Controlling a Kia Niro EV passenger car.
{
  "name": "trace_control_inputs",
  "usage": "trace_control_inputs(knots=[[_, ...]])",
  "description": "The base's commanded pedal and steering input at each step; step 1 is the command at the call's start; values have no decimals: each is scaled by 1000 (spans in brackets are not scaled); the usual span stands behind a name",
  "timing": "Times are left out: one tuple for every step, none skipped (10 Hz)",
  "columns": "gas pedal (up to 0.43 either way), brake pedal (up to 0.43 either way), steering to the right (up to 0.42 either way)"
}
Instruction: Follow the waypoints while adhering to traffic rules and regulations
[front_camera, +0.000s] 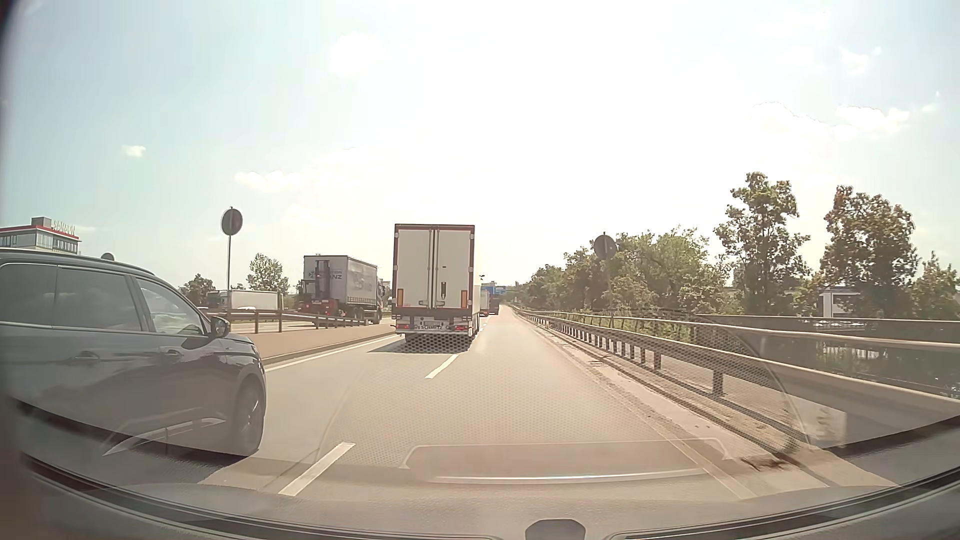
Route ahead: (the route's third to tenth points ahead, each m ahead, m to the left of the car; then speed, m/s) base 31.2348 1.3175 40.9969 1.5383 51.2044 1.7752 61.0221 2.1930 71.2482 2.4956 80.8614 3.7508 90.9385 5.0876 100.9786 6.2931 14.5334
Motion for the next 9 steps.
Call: trace_control_inputs(knots=[[110, 30, -1], [118, 30, -1], [118, 30, -1], [118, 30, -2], [118, 30, -2], [118, 30, -2], [118, 30, -2], [138, 30, -2], [138, 30, -2]])
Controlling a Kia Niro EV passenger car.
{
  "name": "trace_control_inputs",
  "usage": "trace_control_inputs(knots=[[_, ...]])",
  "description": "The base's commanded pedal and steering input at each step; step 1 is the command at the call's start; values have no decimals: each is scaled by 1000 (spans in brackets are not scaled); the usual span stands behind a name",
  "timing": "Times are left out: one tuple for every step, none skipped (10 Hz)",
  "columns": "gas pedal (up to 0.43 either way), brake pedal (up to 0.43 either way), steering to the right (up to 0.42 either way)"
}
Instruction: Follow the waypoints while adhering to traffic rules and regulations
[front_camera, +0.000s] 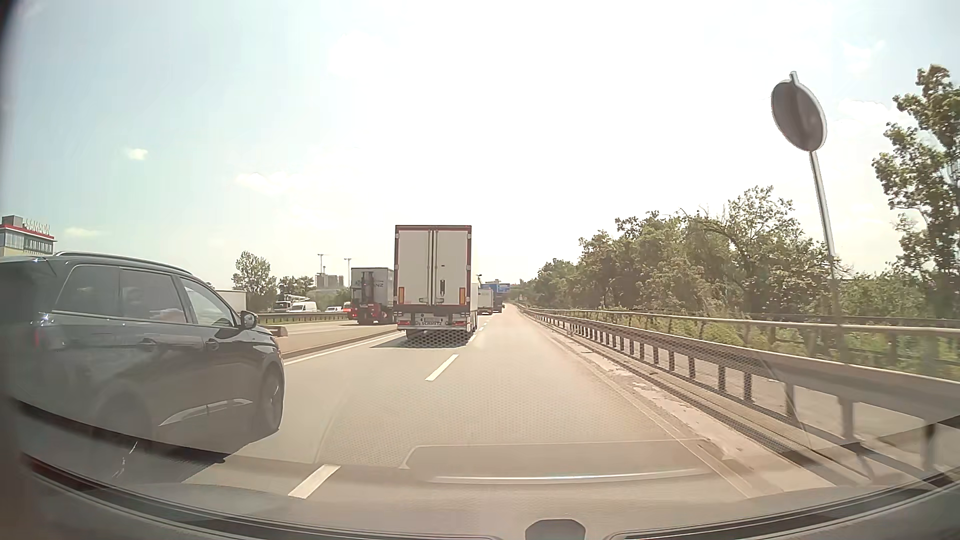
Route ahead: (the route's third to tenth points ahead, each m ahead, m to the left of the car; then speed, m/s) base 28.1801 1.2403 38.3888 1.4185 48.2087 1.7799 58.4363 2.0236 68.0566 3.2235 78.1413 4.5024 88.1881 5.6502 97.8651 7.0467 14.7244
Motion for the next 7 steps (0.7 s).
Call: trace_control_inputs(knots=[[138, 30, -2], [138, 30, 0], [157, 30, 0], [169, 30, 0], [169, 30, 0], [169, 30, 1], [169, 30, 0]])
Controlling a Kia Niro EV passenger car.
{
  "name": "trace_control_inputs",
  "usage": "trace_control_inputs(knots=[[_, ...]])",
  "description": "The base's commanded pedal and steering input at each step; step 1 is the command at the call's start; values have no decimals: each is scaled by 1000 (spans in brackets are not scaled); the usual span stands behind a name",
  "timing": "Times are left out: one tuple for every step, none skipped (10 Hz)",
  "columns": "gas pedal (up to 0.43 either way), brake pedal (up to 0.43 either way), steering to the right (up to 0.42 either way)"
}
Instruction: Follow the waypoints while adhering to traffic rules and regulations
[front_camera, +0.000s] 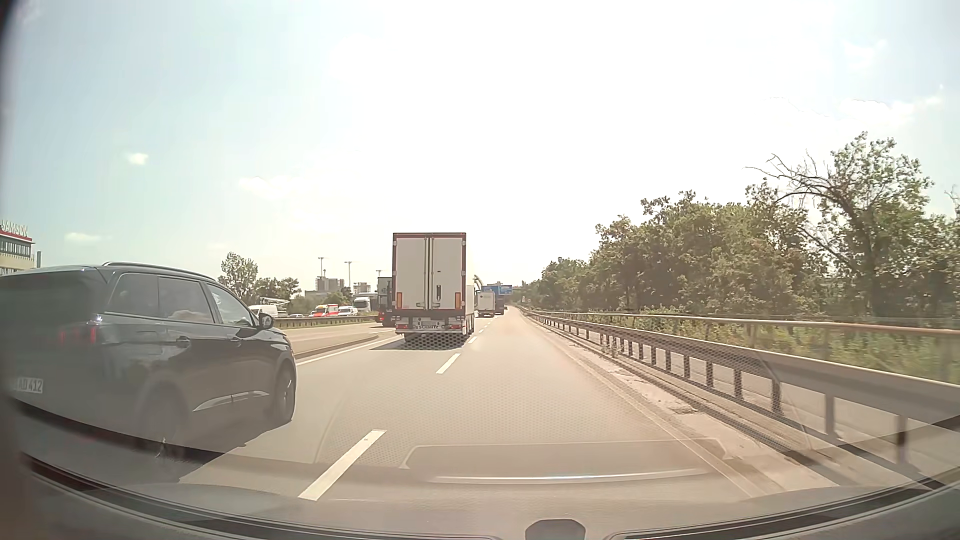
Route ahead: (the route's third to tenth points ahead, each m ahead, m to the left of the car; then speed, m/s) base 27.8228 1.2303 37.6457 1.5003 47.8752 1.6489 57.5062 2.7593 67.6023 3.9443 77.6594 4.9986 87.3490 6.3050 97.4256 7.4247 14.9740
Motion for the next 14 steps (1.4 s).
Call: trace_control_inputs(knots=[[169, 30, 1], [169, 30, 1], [169, 30, 1], [169, 30, 1], [169, 30, 1], [169, 30, 1], [169, 30, 1], [169, 30, 1], [169, 30, 1], [169, 30, 1], [169, 30, 1], [169, 30, 0], [169, 30, 0], [169, 30, -1]])
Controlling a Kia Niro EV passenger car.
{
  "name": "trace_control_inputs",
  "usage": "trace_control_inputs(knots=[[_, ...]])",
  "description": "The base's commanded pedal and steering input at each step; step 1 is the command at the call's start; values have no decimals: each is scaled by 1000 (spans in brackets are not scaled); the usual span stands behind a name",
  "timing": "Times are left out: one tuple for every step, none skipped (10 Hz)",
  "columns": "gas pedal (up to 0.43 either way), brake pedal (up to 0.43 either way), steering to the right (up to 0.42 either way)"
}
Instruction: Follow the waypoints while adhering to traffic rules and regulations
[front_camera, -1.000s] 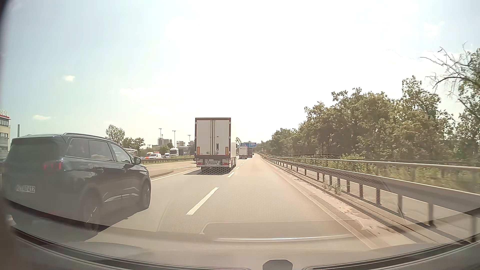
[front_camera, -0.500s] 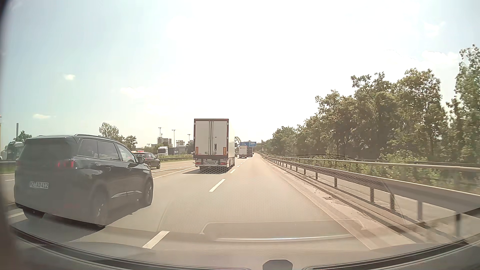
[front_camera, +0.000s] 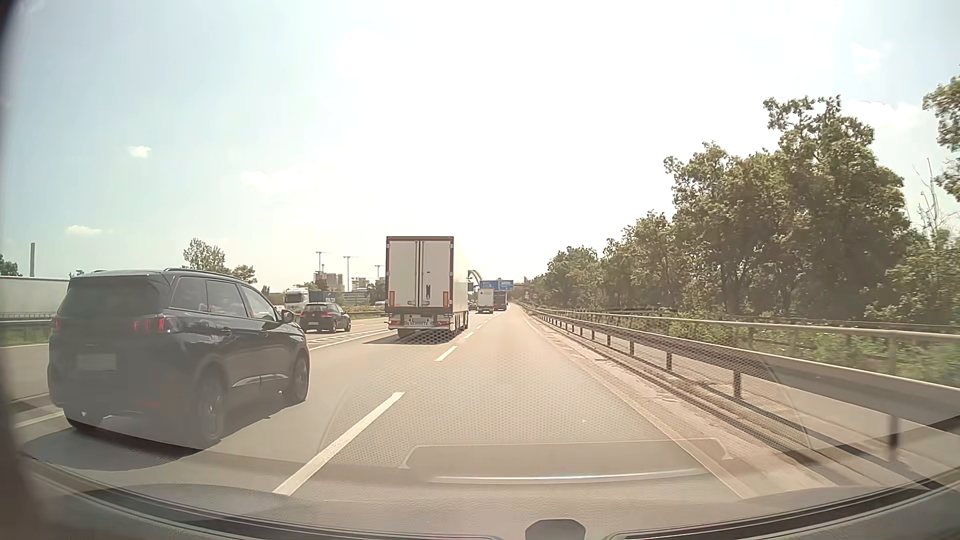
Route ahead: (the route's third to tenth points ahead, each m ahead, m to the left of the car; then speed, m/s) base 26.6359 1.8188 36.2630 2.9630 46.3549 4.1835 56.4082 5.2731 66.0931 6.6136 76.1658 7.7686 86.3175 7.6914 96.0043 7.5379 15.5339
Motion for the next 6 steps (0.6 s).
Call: trace_control_inputs(knots=[[169, 30, -2], [169, 30, -2], [169, 30, -2], [169, 30, -2], [169, 30, -1], [169, 30, 0]])
